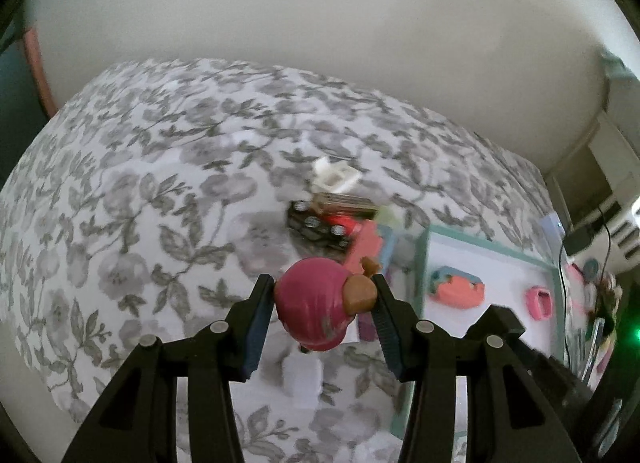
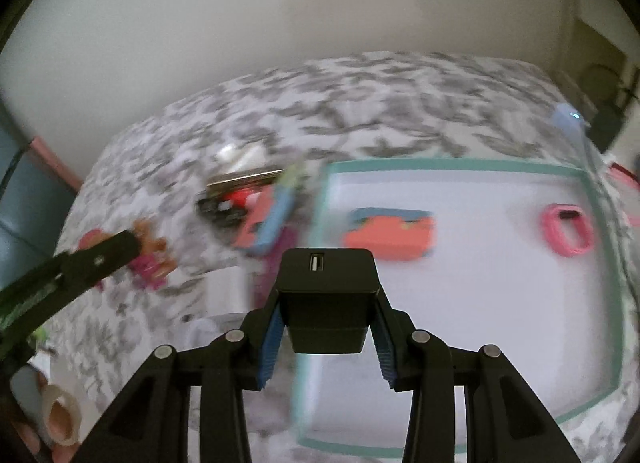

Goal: Organize rigid objects
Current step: 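Carry the toy dog and black charger into the tray and release both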

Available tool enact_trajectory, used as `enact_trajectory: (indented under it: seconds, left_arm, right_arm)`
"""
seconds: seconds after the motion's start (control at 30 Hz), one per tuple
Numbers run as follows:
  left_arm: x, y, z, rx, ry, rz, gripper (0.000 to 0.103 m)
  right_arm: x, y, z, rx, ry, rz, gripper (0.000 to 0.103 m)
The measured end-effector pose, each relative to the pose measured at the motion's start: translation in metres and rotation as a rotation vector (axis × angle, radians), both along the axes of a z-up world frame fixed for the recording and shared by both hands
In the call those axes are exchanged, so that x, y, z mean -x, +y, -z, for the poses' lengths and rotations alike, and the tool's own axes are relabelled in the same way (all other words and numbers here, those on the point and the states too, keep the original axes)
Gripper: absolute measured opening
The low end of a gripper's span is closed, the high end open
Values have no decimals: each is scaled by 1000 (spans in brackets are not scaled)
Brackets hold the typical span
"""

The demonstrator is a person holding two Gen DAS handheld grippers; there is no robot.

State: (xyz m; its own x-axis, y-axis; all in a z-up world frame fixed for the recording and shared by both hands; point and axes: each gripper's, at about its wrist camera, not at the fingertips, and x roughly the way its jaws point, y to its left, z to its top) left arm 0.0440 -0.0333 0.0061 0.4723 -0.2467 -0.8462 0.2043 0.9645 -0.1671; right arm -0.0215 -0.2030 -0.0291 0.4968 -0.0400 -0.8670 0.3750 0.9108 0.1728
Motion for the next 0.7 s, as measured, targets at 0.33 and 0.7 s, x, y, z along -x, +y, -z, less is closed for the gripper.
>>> enact_trajectory:
  seconds: [0.33, 0.7]
  left_arm:
    - [35, -75, -6, -32, -43, 207, 50]
    - [64, -128, 11, -14, 34, 392, 50]
  right_arm:
    - [43, -90, 1, 18, 47, 278, 43]
    - [67, -126, 0, 69, 77, 391, 43]
